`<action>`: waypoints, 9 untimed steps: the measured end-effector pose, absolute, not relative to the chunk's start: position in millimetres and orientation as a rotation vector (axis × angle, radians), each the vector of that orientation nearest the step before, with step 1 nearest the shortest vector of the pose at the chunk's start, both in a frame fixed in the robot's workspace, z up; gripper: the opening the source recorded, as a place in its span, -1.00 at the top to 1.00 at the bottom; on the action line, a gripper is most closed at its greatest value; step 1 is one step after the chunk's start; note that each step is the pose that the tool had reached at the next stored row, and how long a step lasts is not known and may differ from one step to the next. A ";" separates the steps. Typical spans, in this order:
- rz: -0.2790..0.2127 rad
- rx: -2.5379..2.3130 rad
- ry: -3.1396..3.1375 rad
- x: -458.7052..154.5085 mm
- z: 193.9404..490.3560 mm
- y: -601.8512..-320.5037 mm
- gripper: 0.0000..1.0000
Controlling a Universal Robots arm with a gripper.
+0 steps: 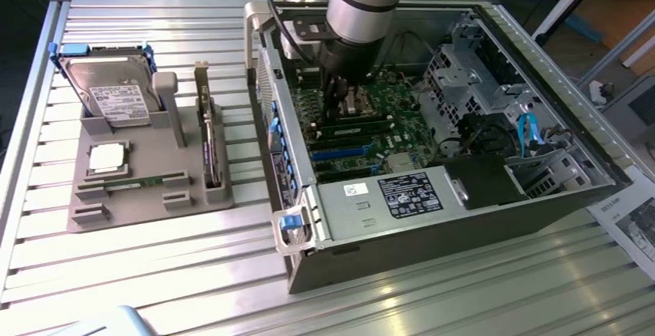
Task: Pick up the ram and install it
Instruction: 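Press down the ram until it locks into place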
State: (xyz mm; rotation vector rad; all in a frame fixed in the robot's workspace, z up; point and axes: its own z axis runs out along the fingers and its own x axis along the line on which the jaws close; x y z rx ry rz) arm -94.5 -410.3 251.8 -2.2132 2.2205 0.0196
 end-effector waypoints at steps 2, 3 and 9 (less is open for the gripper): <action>0.020 -2.213 2.220 -94.5 256.1 -410.3 0.80; 0.020 -2.213 2.220 -94.5 258.7 -410.3 0.80; 0.020 -2.213 2.221 -94.5 275.3 -410.3 0.80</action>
